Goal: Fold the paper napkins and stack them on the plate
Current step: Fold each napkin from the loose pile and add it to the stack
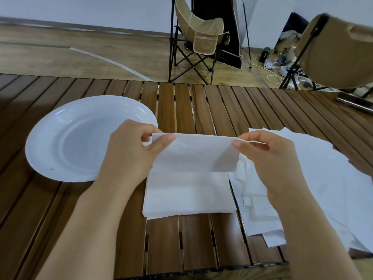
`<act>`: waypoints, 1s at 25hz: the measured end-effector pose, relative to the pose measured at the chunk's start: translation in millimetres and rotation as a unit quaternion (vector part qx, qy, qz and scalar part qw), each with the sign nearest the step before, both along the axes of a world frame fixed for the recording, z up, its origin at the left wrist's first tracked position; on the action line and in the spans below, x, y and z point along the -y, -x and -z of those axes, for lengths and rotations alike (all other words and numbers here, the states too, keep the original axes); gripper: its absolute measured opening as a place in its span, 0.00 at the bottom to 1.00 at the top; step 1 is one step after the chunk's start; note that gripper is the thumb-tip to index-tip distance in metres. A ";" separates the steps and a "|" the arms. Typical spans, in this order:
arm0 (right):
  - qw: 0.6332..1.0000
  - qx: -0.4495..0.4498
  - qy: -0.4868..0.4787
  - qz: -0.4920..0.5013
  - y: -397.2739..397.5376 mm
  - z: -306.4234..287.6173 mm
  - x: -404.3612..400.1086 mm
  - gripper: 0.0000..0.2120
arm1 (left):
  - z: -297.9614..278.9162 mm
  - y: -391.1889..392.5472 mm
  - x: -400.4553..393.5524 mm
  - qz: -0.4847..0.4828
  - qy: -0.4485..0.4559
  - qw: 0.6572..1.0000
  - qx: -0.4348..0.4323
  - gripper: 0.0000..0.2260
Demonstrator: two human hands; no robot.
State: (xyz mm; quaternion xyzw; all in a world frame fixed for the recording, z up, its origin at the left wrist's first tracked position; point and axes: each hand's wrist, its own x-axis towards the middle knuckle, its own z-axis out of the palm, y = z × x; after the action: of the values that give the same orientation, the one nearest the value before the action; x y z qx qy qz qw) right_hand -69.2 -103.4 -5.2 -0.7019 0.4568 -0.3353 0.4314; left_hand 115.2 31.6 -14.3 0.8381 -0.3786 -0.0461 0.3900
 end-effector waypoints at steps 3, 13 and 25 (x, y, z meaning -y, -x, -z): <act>1.000 -0.015 -0.016 -0.010 -1.5 3.6 1.4 0.04 | -0.1 0.9 -0.1 -0.009 -0.025 1.000 -0.005 0.15; 0.974 -0.218 -0.058 -0.032 -14.3 46.8 -1.3 0.11 | 22.4 2.5 0.7 -0.005 -0.223 0.962 -0.154 0.06; 0.900 -0.425 0.079 0.044 5.9 33.5 11.4 0.11 | 15.0 6.8 -1.0 0.002 -0.306 0.949 -0.082 0.12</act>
State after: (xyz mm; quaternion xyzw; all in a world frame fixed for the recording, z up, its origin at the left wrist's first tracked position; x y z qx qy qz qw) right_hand -75.1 -114.8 -38.6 -0.7886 0.5995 -0.0588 0.1237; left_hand 108.3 32.6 -29.3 0.9099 -0.3146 -0.2287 0.1442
